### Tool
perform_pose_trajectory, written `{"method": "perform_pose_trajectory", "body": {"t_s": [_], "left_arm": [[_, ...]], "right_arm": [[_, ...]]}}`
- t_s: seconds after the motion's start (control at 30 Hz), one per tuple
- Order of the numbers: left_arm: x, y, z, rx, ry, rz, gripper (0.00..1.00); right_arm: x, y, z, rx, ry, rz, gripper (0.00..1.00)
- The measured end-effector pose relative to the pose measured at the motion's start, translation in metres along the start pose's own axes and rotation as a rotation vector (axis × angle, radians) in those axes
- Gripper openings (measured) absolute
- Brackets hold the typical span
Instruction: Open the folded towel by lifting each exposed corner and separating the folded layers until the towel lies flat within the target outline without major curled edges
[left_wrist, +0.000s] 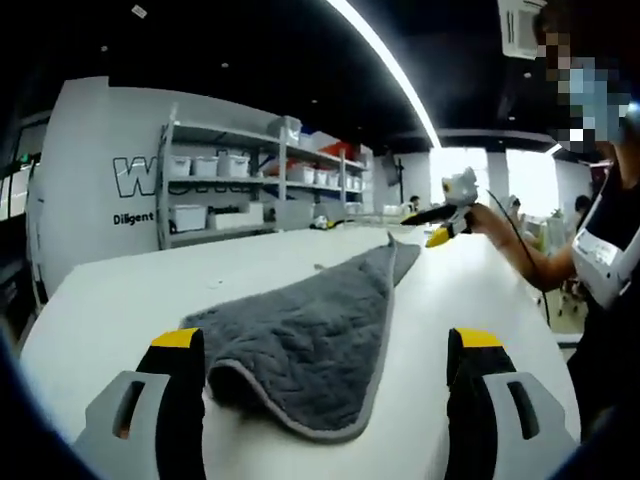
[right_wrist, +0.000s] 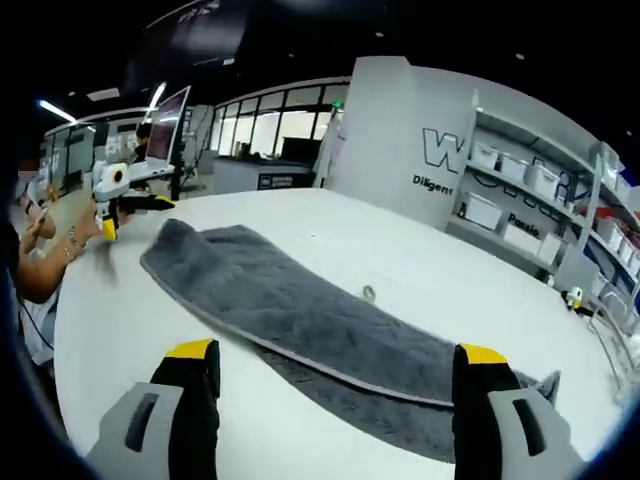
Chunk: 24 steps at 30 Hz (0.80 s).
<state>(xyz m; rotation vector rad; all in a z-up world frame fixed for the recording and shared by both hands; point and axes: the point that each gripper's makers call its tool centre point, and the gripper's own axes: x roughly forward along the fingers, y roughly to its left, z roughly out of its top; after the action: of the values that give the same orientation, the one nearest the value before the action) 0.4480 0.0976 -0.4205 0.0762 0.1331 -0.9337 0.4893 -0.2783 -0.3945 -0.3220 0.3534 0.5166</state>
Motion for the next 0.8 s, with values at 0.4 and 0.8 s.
{"method": "perform_pose_trajectory", "body": {"t_s": [0.4,0.8], "left_arm": [[0.000,-0.010,0.007,0.019,-0.023,-0.031,0.99],[0.001,-0.014,0.004,0.027,-0.010,-0.032,0.99]], "right_arm": [[-0.036,-0.125,-0.018,0.234,-0.034,-0.332,0.79],[-0.005,-0.219,-0.067,0.404,0.111,-0.538,0.56]]}}
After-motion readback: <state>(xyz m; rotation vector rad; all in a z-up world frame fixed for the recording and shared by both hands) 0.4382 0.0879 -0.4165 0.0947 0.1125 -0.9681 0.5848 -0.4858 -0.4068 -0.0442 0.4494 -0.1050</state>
